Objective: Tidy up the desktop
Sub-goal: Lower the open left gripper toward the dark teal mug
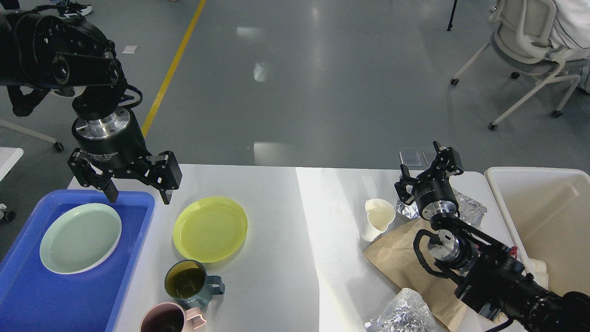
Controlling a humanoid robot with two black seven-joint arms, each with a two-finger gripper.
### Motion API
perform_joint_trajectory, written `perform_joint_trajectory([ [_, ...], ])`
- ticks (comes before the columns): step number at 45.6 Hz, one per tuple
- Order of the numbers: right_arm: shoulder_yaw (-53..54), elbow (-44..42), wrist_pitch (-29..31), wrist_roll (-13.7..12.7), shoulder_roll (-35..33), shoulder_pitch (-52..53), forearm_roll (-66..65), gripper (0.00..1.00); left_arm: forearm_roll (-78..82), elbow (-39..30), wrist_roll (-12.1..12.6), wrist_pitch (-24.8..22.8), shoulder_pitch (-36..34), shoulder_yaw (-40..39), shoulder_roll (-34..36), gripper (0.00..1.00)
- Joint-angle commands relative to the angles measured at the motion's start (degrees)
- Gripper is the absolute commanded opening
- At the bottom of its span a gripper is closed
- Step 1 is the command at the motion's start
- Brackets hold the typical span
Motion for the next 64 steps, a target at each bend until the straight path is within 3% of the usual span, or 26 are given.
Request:
perform_joint_trajectory([
  [1,0.0,0.0,0.07,0.07,-0.03,-0.04,0.0,1.0,2.17,-1.84,0.02,0.0,2.35,0.25,-0.21,0.92],
  [13,0.0,0.09,0.07,-0.01,-0.03,-0.04,0.0,1.0,2.26,-4.47,0.02,0.0,8.59,-0.19,-2.14,0.82],
  [23,0.0,0.0,0.07,-0.01,-0.03,-0.04,0.0,1.0,1.91,-5.62,0.02,0.0,15.01,-0.54,-3.81,0.81],
  [28,0.0,0.0,0.07,-0.01,-0.03,-0.04,0.0,1.0,1.56,-6.32,0.02,5.25,17.47,-0.54,-4.6,0.8],
  [43,0.0,0.0,0.16,-0.01,-0.03,-0.04,0.08,1.0,1.38,-12.91,0.02,12.99,16.51,-0.19,-4.16,0.78],
  [59,0.0,-0.09,0.16,-0.01,0.05,0.05,0.0,1.0,1.47,-18.1,0.02,12.47,10.53,1.66,-1.26,0.79],
  [64,0.0,-0.09,0.16,-0.01,0.05,0.05,0.0,1.0,1.47,-18.1,0.02,11.59,10.53,2.18,2.86,0.79],
])
